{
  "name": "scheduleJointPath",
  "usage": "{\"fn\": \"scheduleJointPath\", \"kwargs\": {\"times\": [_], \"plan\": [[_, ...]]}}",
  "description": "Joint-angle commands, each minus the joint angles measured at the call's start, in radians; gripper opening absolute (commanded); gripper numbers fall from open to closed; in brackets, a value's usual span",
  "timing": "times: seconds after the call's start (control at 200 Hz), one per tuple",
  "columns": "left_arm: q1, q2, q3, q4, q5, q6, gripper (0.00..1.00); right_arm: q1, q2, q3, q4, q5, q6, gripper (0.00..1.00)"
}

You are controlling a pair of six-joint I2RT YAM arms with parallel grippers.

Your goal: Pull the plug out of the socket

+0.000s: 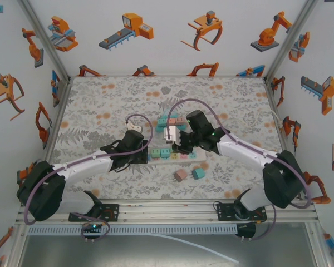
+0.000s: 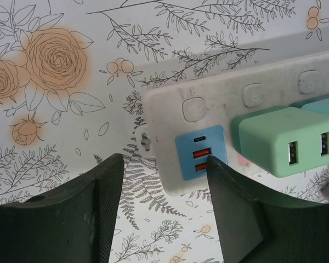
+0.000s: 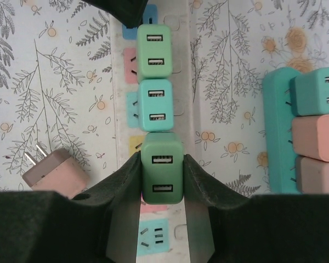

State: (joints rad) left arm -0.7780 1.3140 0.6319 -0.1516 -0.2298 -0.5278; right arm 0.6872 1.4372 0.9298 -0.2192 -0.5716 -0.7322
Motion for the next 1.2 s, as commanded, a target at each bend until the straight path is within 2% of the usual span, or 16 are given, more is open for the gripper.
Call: {"fn": "scheduleJointPath", "kwargs": {"times": [0.0,0.26,0.521,0.666,0.786,0.886,0.991,1.197], "plan": [[0.002,0.023,-0.028,-0.108,-0.017,0.003,0.61,-0.005,-0.066,0.014,0.055,-0.004,0.053,0.17],[-0.004,-0.056,0.042,-0.171,-0.02,0.024,0.71,-0.005,-0.254,-0.111,0.267,0.042,0.284,0.17],[-0.013,-0.193,0.116,-0.212,0.009,0.063,0.78,-0.007,-0.491,-0.232,0.381,0.214,0.758,0.17],[-0.02,-0.301,0.124,-0.173,0.135,0.139,0.83,-0.01,-0.611,-0.294,0.316,0.346,1.009,0.17],[-0.025,-0.402,0.097,-0.087,0.318,0.212,0.88,-0.033,-0.709,-0.338,0.203,0.444,1.167,0.16],[-0.035,-0.464,0.085,-0.041,0.447,0.252,0.93,-0.087,-0.799,-0.381,0.115,0.444,1.263,0.16],[-0.055,-0.497,0.097,-0.026,0.551,0.3,0.95,-0.175,-0.866,-0.412,-0.001,0.421,1.35,0.15],[-0.128,-0.482,0.144,-0.024,0.641,0.376,0.95,-0.343,-0.87,-0.444,-0.173,0.374,1.399,0.12]]}}
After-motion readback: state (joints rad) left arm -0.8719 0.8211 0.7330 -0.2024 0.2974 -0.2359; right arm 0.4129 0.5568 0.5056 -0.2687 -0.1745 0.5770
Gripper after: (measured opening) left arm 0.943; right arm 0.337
